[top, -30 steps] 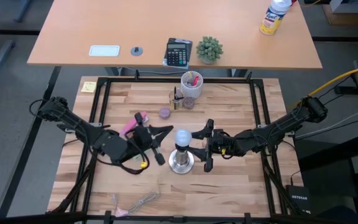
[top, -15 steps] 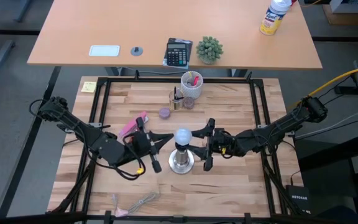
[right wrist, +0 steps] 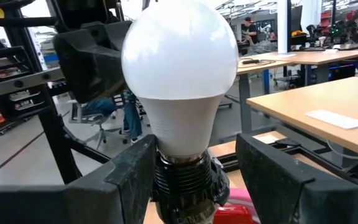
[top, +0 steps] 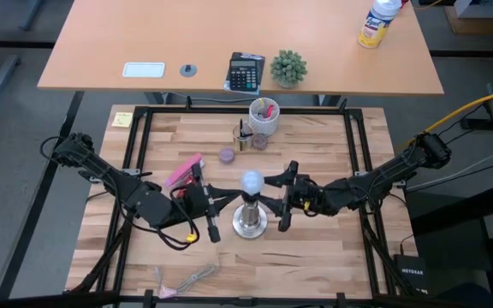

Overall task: Screw lightbulb
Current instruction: Remove the lightbulb from the lamp

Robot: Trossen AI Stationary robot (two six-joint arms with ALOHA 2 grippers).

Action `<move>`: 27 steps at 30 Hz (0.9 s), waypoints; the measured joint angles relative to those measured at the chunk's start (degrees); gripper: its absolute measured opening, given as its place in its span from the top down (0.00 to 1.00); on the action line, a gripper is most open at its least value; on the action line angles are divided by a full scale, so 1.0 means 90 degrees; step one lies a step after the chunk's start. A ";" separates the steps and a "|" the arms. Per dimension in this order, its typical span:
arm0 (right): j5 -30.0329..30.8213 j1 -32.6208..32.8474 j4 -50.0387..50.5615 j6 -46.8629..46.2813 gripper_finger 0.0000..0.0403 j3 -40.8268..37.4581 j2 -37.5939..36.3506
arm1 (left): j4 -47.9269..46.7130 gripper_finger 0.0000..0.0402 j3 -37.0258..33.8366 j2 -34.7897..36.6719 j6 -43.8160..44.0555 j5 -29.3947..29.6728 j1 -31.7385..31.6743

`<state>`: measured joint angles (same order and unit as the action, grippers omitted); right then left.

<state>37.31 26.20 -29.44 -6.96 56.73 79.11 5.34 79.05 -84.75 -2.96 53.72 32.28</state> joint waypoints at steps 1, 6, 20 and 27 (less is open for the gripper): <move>-0.0004 0.0002 0.0001 0.0000 0.44 0.0000 0.0000 | -0.0002 0.99 0.0000 0.0000 0.0000 0.0002 -0.0001; -0.0046 0.0002 0.0001 0.0000 0.44 0.0000 0.0000 | 0.0220 0.99 -0.0002 0.0000 -0.0243 0.0084 -0.0001; -0.0436 0.0002 0.0011 0.0000 0.44 -0.0005 0.0000 | 0.0749 0.99 -0.0002 0.0000 -0.1023 0.0412 -0.0071; -0.0510 0.0002 0.0004 0.0000 0.44 -0.0005 0.0000 | 0.0641 0.99 -0.0002 0.0000 -0.1396 0.0415 -0.0076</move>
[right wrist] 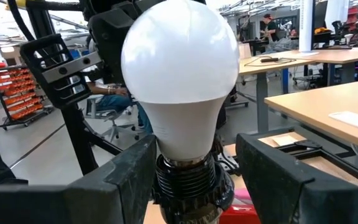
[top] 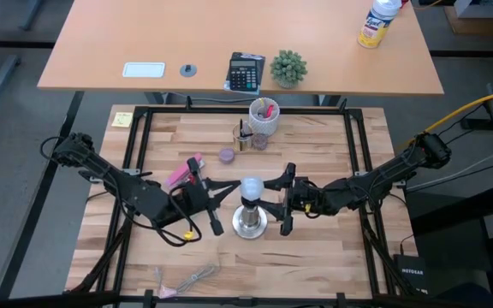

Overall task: Screw lightbulb
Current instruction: Remove the lightbulb from the lamp

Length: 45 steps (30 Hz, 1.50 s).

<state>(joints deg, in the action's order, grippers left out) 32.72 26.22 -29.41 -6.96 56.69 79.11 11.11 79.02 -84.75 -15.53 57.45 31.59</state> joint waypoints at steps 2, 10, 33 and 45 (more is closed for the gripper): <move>-0.0089 0.0000 -0.0007 -0.0002 0.44 0.0000 0.0000 | -0.0010 0.99 0.0000 0.0020 0.0000 -0.0001 0.0000; -0.0104 0.0000 -0.0007 -0.0002 0.44 0.0000 0.0000 | -0.0073 0.99 0.0000 0.0316 -0.0193 0.0019 0.0035; -0.0118 0.0000 -0.0005 -0.0004 0.44 0.0000 0.0000 | -0.0854 0.99 0.0000 0.0539 -0.0185 0.0168 -0.0334; -0.0119 0.0000 -0.0002 -0.0002 0.44 0.0000 0.0000 | -0.0908 0.99 0.0000 0.0536 0.0969 0.0565 -0.0522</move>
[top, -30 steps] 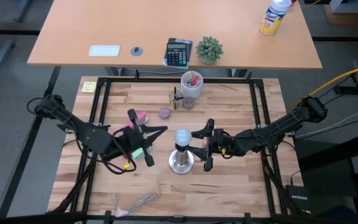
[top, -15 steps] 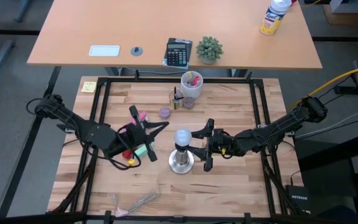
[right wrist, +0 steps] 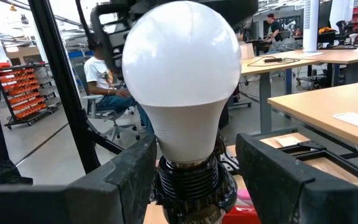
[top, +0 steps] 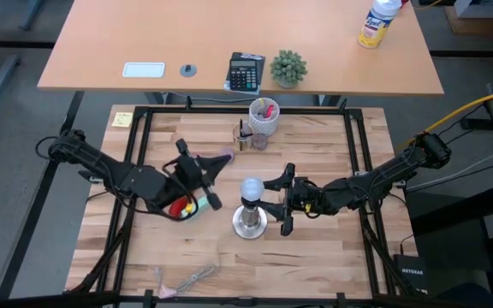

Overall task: Screw lightbulb
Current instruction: Remove the lightbulb from the lamp

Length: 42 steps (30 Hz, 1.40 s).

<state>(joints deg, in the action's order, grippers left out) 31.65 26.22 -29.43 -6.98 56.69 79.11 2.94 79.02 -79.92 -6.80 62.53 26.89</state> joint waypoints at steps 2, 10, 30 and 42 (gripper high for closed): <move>0.0001 0.0000 0.0000 0.0000 0.44 0.0000 0.0000 | 0.0007 0.99 0.0000 -0.0002 -0.0266 -0.0005 -0.0006; 0.0001 0.0000 0.0000 0.0000 0.44 0.0000 0.0000 | -0.0484 0.95 0.0002 -0.0005 0.0043 0.0005 -0.0131; -0.0088 0.0000 0.0000 -0.0001 0.44 0.0000 0.0000 | -0.0788 0.41 0.0002 -0.0007 0.0937 -0.0676 -0.0203; -0.0142 0.0000 0.0094 -0.0002 0.44 0.0002 0.0000 | -0.1674 0.41 0.0005 0.0461 0.1373 -0.1275 -0.0032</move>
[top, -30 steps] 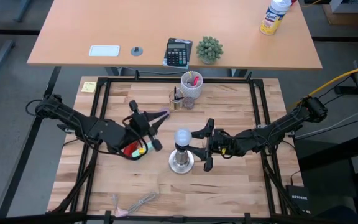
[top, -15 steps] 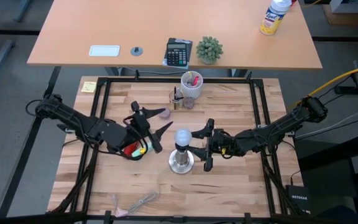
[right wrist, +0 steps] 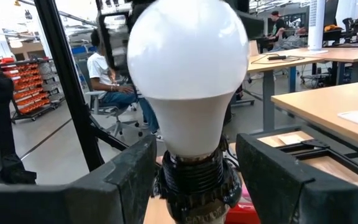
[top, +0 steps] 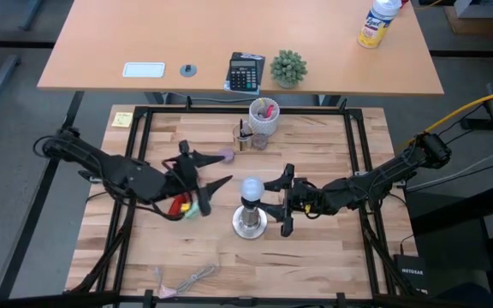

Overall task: Screw lightbulb
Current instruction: Remove the lightbulb from the lamp

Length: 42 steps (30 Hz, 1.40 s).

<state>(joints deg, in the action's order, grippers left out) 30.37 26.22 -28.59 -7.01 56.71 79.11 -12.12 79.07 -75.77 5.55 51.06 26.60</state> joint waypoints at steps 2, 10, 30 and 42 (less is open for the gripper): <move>-0.0001 0.0000 0.0018 0.0000 0.44 0.0000 0.0000 | -0.0364 0.41 0.0000 0.0207 0.0350 -0.0387 0.0041; 0.0000 0.0000 0.0006 0.0002 0.44 0.0000 0.0000 | -0.0650 0.41 0.0002 0.0094 0.0677 -0.2004 -0.0059; 0.0175 0.0000 -0.0006 0.0005 0.44 0.0002 0.0000 | 0.0067 0.41 0.0000 -0.0268 0.0331 -0.2735 -0.0509; 0.0365 0.0002 -0.0003 0.0005 0.44 0.0002 0.0000 | 0.0277 0.41 0.0000 -0.0473 0.0165 -0.3173 -0.0458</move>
<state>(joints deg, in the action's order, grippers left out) 33.65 26.24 -28.62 -6.96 56.73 79.11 -9.63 79.07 -80.03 7.03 22.50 22.48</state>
